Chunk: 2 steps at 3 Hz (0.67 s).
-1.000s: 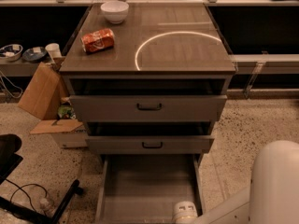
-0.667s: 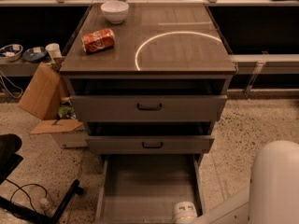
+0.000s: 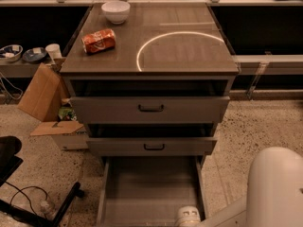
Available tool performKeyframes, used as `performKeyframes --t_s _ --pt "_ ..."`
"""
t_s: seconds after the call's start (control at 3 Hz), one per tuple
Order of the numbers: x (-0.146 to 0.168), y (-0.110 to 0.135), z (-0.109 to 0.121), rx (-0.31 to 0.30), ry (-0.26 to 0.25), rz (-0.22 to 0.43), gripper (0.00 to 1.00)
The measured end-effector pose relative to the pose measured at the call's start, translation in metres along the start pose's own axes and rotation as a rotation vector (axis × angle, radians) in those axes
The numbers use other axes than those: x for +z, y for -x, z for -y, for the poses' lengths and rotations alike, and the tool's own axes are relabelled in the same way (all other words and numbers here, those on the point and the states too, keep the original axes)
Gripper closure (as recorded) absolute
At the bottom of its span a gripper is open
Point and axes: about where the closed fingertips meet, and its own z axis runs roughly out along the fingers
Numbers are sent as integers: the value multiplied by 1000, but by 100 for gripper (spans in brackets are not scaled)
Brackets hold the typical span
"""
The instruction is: Close bottom drawer
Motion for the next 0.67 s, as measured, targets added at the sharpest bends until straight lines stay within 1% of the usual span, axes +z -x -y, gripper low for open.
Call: performKeyframes --t_s 0.33,0.67 --pt "58 -8 8 4 10 48 100" --pt "99 -9 24 7 -79 115 100"
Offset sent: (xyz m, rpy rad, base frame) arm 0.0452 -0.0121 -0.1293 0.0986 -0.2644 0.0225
